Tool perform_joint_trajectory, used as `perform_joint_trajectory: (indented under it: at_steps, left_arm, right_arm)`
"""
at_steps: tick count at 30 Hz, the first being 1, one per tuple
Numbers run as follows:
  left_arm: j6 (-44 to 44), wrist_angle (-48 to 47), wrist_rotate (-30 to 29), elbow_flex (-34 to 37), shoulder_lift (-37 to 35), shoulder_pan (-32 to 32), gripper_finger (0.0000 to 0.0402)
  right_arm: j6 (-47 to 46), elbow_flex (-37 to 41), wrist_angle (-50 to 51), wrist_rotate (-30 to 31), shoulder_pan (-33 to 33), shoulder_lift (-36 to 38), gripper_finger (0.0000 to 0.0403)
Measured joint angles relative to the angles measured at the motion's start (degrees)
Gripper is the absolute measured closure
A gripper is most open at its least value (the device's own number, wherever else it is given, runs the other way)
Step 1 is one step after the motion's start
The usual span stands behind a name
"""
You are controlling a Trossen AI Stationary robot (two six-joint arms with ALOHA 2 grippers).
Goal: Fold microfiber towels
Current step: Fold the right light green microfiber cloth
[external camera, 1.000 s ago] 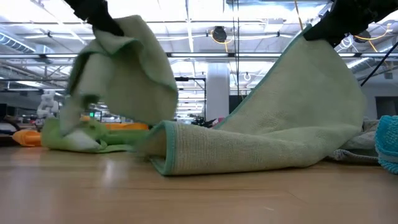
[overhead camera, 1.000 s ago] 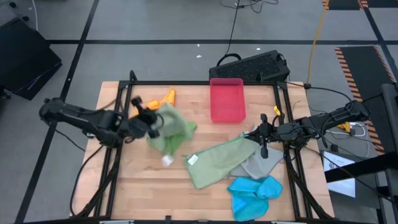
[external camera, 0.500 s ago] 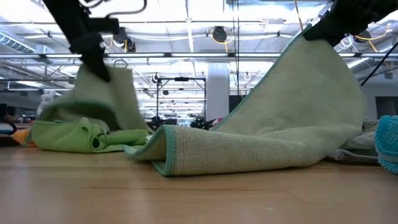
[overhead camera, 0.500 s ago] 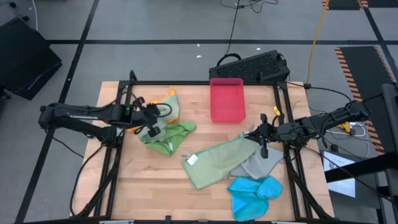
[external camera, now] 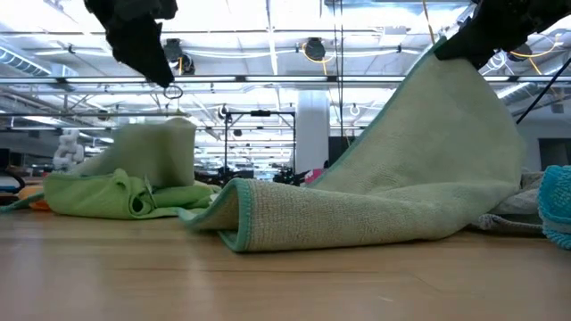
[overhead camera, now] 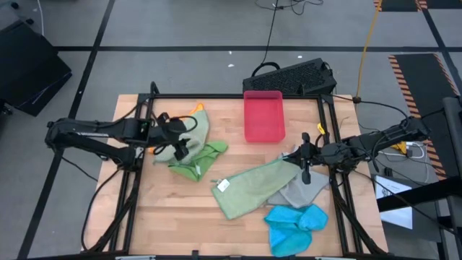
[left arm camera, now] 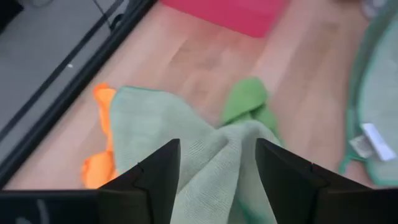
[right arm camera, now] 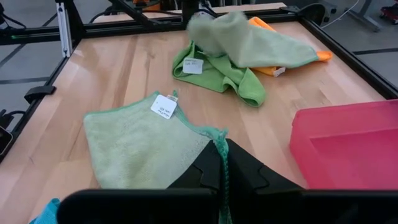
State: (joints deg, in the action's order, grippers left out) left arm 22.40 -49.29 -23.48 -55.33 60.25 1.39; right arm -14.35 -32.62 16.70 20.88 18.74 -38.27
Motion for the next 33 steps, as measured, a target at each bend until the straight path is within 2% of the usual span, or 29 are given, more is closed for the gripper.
perform_joint_trajectory:
  at_steps: [7, 10, 14, 17, 20, 26, 29, 33]
  left_arm:
    - [9.0, 2.7, -0.3, 3.2, 1.7, 9.4, 0.0190]
    - [7.9, 12.3, -1.4, 6.6, 3.4, 15.3, 0.0190]
    - [2.9, 29.6, -4.6, 11.5, 7.8, 21.4, 0.0190]
    - [1.3, 43.1, -9.3, 13.2, 12.6, 23.0, 0.0190]
    - [-0.5, 51.0, -8.7, 13.6, 18.7, 23.1, 0.0190]
    - [1.4, 52.2, -2.2, 13.6, 28.7, 23.4, 0.0190]
    - [2.1, 51.9, -1.5, 13.6, 31.7, 24.7, 0.0190]
    - [-1.4, 51.1, -1.5, 13.6, 33.5, 27.4, 0.0190]
  right_arm:
    - [-2.6, 0.0, 0.0, 0.0, 0.0, 0.0, 0.0401]
    - [-3.6, 0.0, -0.1, 0.0, 0.0, 0.0, 0.0401]
    - [-4.5, 0.0, -0.1, 0.3, 0.0, 0.0, 0.0401]
    - [-4.5, 0.0, -0.1, 1.7, 0.0, -0.1, 0.0401]
    - [-4.7, 0.0, -0.1, 2.3, 0.0, -0.1, 0.0401]
    - [-4.5, 0.0, 0.5, 3.1, 0.0, -0.1, 0.0401]
    - [-4.5, 0.0, 1.8, 3.5, 0.0, -0.1, 0.0401]
    - [-4.5, 0.0, 3.2, 4.8, 0.0, 0.0, 0.0401]
